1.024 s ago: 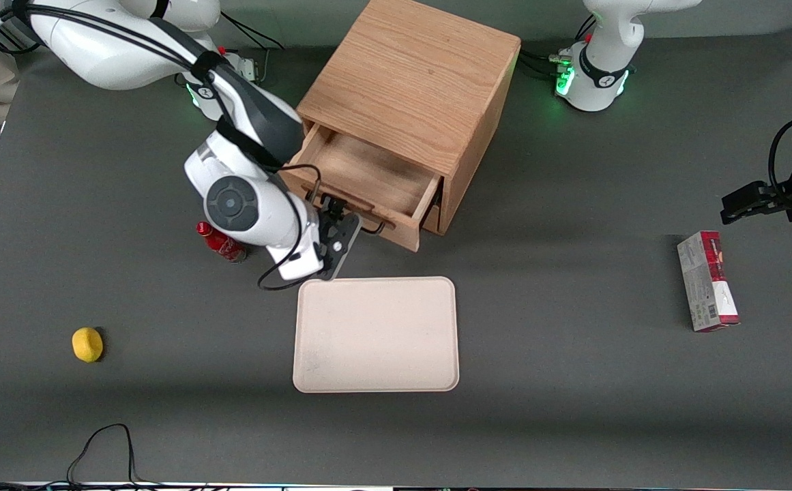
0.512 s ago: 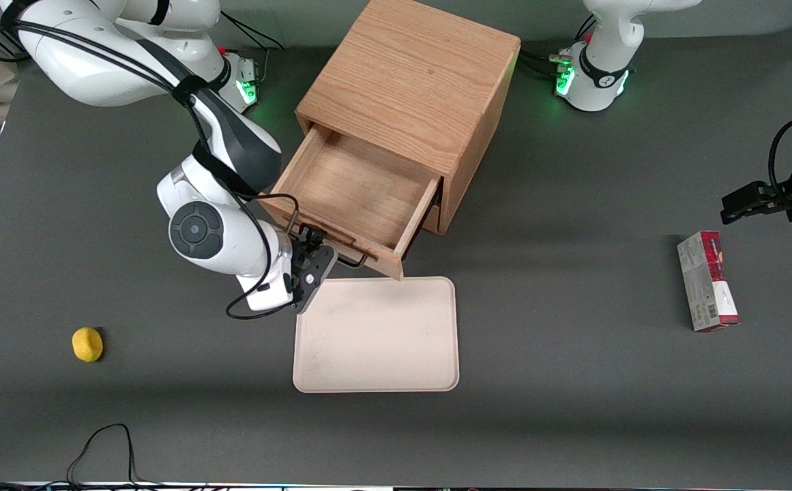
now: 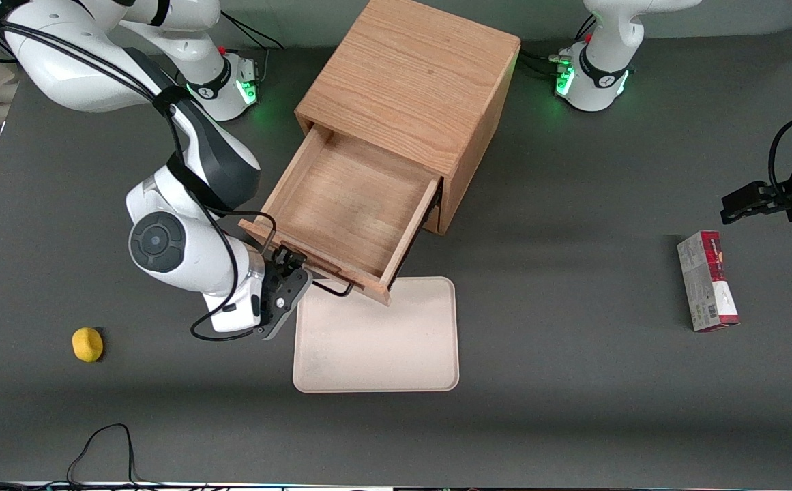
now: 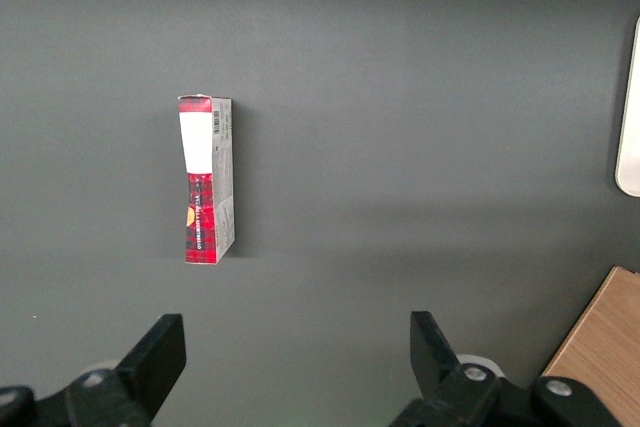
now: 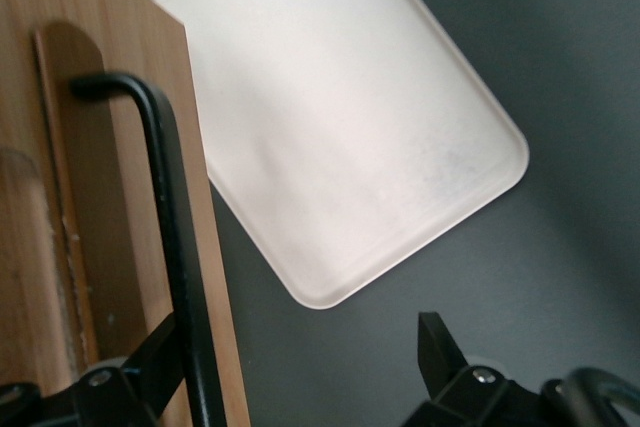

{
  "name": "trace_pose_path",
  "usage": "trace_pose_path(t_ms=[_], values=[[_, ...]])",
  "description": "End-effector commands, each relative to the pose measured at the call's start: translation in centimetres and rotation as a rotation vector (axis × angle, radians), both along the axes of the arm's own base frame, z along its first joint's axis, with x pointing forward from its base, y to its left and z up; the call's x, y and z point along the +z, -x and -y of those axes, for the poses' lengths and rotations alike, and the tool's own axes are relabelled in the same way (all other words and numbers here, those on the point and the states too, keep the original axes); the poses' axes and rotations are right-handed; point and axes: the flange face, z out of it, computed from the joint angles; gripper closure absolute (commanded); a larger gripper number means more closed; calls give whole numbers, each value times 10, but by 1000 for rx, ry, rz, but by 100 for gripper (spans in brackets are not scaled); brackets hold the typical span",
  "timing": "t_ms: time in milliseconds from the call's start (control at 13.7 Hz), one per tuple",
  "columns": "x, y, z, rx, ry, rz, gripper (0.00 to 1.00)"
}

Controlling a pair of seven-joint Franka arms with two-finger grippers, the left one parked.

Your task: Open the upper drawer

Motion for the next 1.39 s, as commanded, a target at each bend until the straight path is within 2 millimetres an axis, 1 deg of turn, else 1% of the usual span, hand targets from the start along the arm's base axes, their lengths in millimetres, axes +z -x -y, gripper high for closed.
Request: trace_pose_path(t_ms=[0,73,220,293,366,439,512,585,659,732,805,878,951,1098,1171,1244,1317], values=[[13,-1,-3,-1,1,5,0],[20,1,-1,-5,4,-5,0],[67,7,8,-22,18,66,0],[79,4,24,-50,32,77,0],[95,6,43,-91,24,49,0],[116,6,79,-174,19,19,0],[129,5,113,-269,8,2,0],[137,12,131,-345,18,-27,0],[141,20,147,-449,52,-57,0],[150,30,160,-565,82,-73,0],[156,43,168,-645,116,-96,0],[161,56,181,-701,141,-97,0],[164,69,201,-745,158,-90,0],[168,104,234,-816,177,-62,0],[173,121,245,-844,175,-36,0],[175,137,251,-861,176,-20,0],[180,149,262,-897,173,-8,0]])
